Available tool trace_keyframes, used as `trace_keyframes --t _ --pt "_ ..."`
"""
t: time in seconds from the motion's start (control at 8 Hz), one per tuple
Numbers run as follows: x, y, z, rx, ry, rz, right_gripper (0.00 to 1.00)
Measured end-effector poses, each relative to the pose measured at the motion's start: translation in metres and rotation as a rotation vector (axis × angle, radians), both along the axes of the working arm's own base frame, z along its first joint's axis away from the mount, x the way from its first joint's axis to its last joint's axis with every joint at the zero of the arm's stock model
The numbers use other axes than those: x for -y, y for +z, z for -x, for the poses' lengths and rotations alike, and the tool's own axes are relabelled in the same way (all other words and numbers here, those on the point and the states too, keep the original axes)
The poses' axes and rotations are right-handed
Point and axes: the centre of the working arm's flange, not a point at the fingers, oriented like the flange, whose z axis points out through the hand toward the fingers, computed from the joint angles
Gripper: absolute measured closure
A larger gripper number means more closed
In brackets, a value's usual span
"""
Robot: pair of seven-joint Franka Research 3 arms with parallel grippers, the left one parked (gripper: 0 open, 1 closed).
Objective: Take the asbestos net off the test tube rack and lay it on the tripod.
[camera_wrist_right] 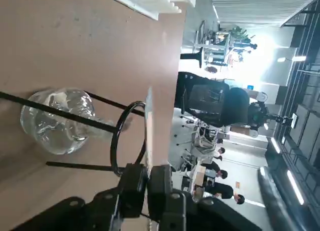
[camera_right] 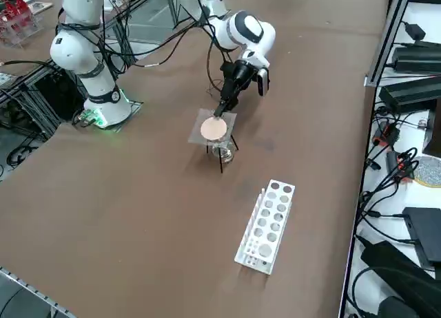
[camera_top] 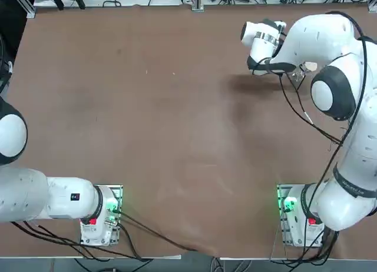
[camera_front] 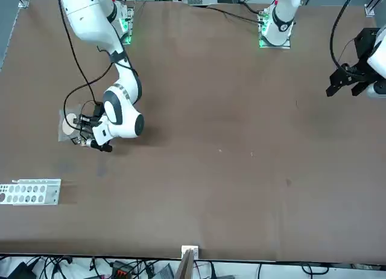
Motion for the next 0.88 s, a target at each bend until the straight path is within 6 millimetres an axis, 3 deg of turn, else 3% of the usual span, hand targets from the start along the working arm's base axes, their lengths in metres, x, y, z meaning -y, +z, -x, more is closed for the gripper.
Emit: trace_keyframes --t 0.38,0.62,0.88 --pt "0.0009 -0.0085 0.0015 -0.013 0.0 0.007 0.85" --pt "0.0009 -0.0084 0.0014 -0.013 0.0 0.007 0.75" --pt "-0.0008 -0.0061 -0.0003 -0.008 0.001 0.005 0.42"
